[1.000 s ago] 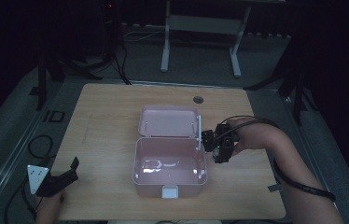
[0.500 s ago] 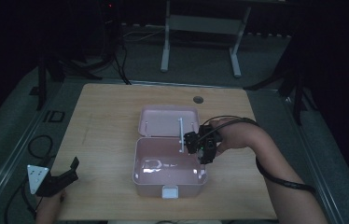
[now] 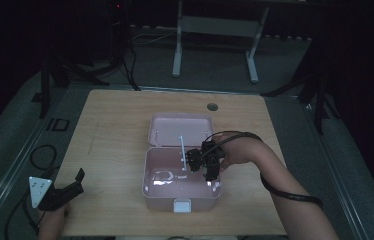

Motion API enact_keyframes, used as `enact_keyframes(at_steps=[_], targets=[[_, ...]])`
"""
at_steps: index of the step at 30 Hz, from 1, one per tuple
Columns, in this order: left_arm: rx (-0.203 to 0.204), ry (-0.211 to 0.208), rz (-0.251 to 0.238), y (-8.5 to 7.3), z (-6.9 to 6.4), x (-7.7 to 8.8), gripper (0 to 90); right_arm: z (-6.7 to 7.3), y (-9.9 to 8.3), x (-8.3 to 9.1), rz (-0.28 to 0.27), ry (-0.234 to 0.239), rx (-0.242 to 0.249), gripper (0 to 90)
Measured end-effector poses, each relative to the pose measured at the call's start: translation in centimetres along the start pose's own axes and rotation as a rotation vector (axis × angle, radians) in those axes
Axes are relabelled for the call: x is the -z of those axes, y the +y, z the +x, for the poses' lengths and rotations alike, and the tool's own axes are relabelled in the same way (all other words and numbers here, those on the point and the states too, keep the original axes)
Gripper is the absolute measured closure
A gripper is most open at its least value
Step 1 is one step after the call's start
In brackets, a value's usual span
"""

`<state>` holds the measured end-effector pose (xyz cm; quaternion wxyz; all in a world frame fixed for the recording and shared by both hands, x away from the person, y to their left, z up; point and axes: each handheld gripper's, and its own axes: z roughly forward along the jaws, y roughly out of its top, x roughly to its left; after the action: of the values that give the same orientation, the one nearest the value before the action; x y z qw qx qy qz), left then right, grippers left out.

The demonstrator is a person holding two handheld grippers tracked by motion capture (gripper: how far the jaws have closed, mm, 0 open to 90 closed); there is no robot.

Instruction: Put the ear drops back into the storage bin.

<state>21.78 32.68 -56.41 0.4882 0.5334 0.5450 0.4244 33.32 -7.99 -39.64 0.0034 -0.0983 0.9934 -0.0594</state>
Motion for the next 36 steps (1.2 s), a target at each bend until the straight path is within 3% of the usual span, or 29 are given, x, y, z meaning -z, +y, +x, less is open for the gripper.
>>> enact_keyframes(at_steps=[5,18,32,36], targets=[[-0.001,0.0,-0.001,0.0,0.0,0.0,0.4,-0.2,0.3,-1.7,-0.017,0.023,0.001,59.8],[0.0,-0.002,0.0,0.0,0.0,0.0,0.5,-0.1,1.2,-6.0,0.021,0.066,0.03,59.8],[0.0,-0.003,0.002,0.0,-0.1,0.0,0.5,-0.2,1.6,-8.5,0.028,0.08,0.036,59.7],[-0.001,-0.004,0.003,0.0,-0.1,0.0,0.4,-0.2,1.9,-9.0,0.057,0.076,0.028,59.7]])
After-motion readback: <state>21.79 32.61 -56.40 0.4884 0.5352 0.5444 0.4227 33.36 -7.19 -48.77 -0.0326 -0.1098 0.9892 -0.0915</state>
